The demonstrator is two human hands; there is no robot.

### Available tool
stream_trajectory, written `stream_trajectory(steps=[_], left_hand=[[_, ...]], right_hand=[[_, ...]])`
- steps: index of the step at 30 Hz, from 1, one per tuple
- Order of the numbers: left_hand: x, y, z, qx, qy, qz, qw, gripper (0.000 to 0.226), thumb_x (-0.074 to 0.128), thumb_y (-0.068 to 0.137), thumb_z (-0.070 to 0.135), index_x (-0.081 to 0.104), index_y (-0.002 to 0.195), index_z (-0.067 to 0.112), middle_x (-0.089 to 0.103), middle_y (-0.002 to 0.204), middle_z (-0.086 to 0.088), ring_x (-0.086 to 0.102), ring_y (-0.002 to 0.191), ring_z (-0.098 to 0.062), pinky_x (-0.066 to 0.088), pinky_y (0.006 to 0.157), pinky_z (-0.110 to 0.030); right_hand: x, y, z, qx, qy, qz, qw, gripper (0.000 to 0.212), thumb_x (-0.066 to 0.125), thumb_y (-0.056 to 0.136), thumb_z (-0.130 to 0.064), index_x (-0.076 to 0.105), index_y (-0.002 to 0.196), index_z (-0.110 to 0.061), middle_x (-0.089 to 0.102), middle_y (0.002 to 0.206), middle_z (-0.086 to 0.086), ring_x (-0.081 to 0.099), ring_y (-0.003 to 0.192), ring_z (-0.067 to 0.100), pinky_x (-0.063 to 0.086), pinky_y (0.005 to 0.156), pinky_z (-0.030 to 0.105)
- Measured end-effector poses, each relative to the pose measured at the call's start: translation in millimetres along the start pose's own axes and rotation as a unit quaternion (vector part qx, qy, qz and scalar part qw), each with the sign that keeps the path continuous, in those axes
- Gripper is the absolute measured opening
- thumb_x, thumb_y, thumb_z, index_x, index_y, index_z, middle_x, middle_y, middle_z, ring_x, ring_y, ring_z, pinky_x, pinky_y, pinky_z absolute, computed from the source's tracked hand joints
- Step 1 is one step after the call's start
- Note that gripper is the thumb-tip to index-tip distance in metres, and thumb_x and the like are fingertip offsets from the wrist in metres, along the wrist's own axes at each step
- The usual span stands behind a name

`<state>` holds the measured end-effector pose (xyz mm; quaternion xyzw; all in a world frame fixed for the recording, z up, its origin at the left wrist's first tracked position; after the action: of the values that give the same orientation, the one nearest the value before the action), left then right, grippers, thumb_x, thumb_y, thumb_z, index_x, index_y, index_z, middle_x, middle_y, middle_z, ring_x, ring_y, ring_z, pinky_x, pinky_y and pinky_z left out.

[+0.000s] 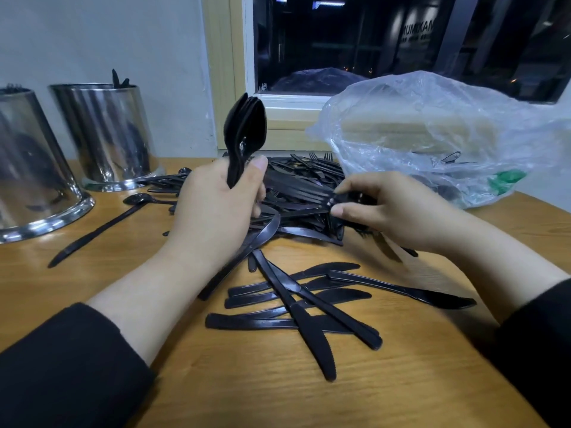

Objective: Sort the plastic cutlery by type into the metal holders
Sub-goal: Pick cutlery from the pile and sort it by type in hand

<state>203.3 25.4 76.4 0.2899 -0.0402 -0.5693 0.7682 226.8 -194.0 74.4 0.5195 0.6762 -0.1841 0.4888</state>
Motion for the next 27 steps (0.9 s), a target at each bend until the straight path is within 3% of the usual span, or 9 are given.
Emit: stream_trajectory(steps=[2,5,7,13,15,17,19,21,27], left_hand=[[-7,2,10,0.026,0.050,0.013,0.998,0.040,0.054,0.101,0.048,0.073,0.082,0.019,0.071,0.069,-0.003,0.064,0.064,-0.013,0.051,0.068,-0.037],[-5,3,20,0.060,0.138,-0.016,0.988,0.048,0.052,0.100,0.052,0.072,0.092,0.008,0.048,0.056,-0.008,0.043,0.051,-0.017,0.035,0.055,-0.032],[5,3,16,0.053,0.167,-0.072,0.982,0.047,0.054,0.100,0.050,0.071,0.088,0.008,0.043,0.052,0.002,0.036,0.045,-0.010,0.026,0.047,-0.026],[41,-16,-1,0.030,0.204,-0.269,0.941,0.040,0.057,0.098,0.049,0.068,0.075,0.018,0.064,0.057,0.009,0.059,0.052,-0.006,0.044,0.054,-0.020],[47,-21,-1,0.027,0.193,-0.295,0.935,0.039,0.058,0.099,0.045,0.065,0.072,0.018,0.059,0.052,0.014,0.052,0.048,-0.002,0.039,0.050,-0.017],[47,-20,-1,0.024,0.166,-0.284,0.944,0.041,0.058,0.100,0.043,0.059,0.067,0.019,0.056,0.052,0.012,0.048,0.048,-0.004,0.036,0.051,-0.018],[43,-17,-5,0.008,0.118,-0.260,0.958,0.042,0.057,0.101,0.041,0.057,0.067,0.016,0.051,0.051,0.009,0.045,0.047,-0.007,0.035,0.053,-0.024],[40,-14,-9,-0.016,0.071,-0.237,0.969,0.042,0.057,0.102,0.039,0.060,0.071,0.011,0.051,0.051,0.009,0.042,0.045,-0.008,0.034,0.052,-0.025],[34,-12,-21,-0.077,0.010,-0.195,0.978,0.041,0.055,0.104,0.034,0.059,0.073,0.008,0.043,0.042,0.009,0.033,0.039,-0.009,0.027,0.039,-0.016]], right_hand=[[9,-1,-4,-0.012,-0.015,-0.032,0.999,0.013,0.065,0.090,-0.052,0.063,0.097,-0.041,0.069,0.078,-0.006,0.068,0.068,0.030,0.055,0.067,0.044],[12,-3,-13,-0.039,-0.021,-0.052,0.998,0.009,0.065,0.091,-0.048,0.065,0.096,-0.040,0.067,0.081,-0.017,0.061,0.066,0.005,0.047,0.063,0.016],[14,-4,-16,-0.043,-0.021,-0.060,0.997,0.005,0.066,0.092,-0.045,0.064,0.094,-0.042,0.065,0.080,-0.022,0.057,0.067,-0.001,0.042,0.063,0.010],[9,-5,-25,-0.068,0.031,-0.040,0.996,0.004,0.070,0.089,-0.043,0.065,0.089,-0.044,0.069,0.079,-0.017,0.063,0.071,0.006,0.044,0.065,0.019],[4,-6,-25,-0.063,0.089,-0.029,0.994,0.004,0.071,0.087,-0.043,0.067,0.089,-0.043,0.069,0.074,-0.011,0.064,0.065,0.025,0.052,0.063,0.039],[-6,-7,-25,-0.064,0.147,-0.005,0.987,0.020,0.070,0.083,-0.045,0.071,0.101,-0.035,0.072,0.078,-0.005,0.064,0.066,0.030,0.054,0.065,0.046],[-22,-7,-18,-0.055,0.176,0.040,0.982,0.031,0.064,0.082,-0.046,0.071,0.103,-0.025,0.071,0.074,-0.011,0.061,0.063,0.009,0.051,0.062,0.022],[-32,-4,0,-0.020,0.113,0.066,0.991,0.029,0.061,0.085,-0.051,0.071,0.097,-0.026,0.070,0.075,-0.012,0.060,0.063,0.001,0.047,0.063,0.016],[-12,-4,35,0.060,-0.118,-0.067,0.989,0.024,0.073,0.088,-0.041,0.070,0.110,-0.033,0.061,0.090,-0.021,0.057,0.081,-0.012,0.041,0.064,0.008]])
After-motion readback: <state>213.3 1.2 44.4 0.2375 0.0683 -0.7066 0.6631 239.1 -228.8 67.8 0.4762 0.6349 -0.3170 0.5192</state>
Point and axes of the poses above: each hand's wrist, its own y-axis towards the middle knuckle, its own x-axis out of the palm, z = x × y, the point moved 10 cm from there along y, towards the middle knuckle
